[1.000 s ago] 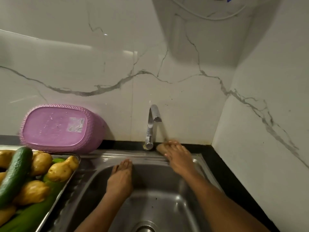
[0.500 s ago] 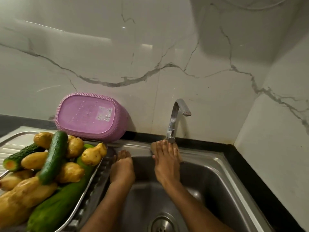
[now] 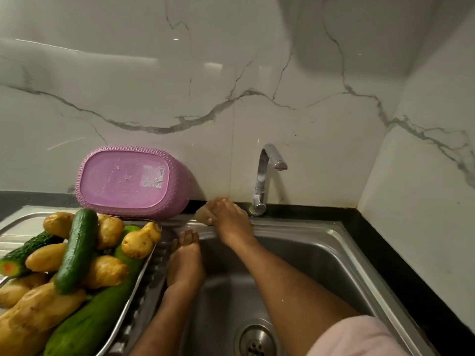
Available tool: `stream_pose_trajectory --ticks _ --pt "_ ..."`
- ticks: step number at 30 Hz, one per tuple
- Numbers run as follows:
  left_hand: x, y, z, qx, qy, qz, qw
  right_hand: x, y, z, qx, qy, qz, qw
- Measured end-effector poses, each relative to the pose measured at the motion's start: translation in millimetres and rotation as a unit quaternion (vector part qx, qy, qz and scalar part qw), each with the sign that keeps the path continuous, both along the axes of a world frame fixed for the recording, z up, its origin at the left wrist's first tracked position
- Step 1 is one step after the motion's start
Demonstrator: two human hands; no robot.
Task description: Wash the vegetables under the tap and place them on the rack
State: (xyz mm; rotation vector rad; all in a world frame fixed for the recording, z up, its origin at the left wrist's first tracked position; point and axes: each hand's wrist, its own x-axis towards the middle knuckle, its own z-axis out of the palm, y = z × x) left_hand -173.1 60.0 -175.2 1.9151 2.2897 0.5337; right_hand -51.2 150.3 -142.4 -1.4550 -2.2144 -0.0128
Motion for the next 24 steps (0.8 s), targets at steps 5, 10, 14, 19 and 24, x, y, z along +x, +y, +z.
stream_pose_trajectory --ticks 5,10,14,19,24 --pt "3 -5 9 -0.028 -0.027 -0.015 0.999 59 -12 -28 0.016 -0.026 0.059 0.998" --pt "12 6 13 -0.063 -0.075 0.003 0.995 181 -34 -24 0.014 -0.098 0.063 0.993" --pt "41 13 16 -0.085 -0.032 0.017 0.996 299 -38 -20 -0.007 -0.059 -0.034 0.998" --pt "148 5 21 -0.044 -0.032 -0.201 0.978 350 -50 -5 -0.078 -0.055 -0.084 0.992" --pt "265 -77 42 -0.160 -0.178 -0.412 0.879 359 -123 4 -0.080 -0.055 -0.120 0.988"
